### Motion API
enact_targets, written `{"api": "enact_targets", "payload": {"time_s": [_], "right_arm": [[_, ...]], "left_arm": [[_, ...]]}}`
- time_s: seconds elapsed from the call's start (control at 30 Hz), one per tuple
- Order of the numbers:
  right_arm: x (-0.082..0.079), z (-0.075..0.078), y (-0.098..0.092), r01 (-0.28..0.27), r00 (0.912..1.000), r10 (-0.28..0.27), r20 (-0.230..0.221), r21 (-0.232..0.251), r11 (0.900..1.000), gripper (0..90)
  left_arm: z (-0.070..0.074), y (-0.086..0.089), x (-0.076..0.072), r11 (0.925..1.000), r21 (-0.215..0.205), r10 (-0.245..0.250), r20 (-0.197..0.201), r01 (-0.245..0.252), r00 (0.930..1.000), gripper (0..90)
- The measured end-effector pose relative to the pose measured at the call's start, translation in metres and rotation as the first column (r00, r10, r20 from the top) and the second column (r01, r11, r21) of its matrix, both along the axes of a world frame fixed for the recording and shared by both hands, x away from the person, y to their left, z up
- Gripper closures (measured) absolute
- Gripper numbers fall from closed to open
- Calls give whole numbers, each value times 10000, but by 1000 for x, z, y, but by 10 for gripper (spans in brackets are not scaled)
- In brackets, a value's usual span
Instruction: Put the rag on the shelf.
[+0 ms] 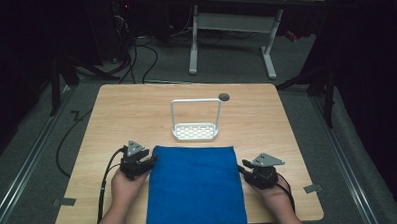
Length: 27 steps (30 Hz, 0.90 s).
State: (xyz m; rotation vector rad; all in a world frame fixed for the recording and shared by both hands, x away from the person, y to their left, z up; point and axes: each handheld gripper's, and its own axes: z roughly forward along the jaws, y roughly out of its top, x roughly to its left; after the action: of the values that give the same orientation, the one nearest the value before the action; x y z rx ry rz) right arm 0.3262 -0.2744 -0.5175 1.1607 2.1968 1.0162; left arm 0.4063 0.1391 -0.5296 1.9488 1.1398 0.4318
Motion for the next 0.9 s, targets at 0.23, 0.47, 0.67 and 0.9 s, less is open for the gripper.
{"api": "enact_targets", "payload": {"time_s": [0.23,0.47,0.67,0.9], "right_arm": [[0,0,-2,-7,10000,7,-31,-1,10000,672],[-1,-2,-3,69,9999,-69,-114,47,10000,665],[0,-3,-4,129,9998,-127,-122,180,9998,618],[11,-6,8,548,9983,-538,-216,472,9974,528]], "left_arm": [[-5,-13,21,9997,258,-4,-158,9,9999,577],[-5,-11,25,9998,185,58,-361,-51,9993,755],[-5,-14,23,9991,392,-173,-240,183,9996,863],[-4,-13,20,9984,348,-447,26,446,9990,872]]}}
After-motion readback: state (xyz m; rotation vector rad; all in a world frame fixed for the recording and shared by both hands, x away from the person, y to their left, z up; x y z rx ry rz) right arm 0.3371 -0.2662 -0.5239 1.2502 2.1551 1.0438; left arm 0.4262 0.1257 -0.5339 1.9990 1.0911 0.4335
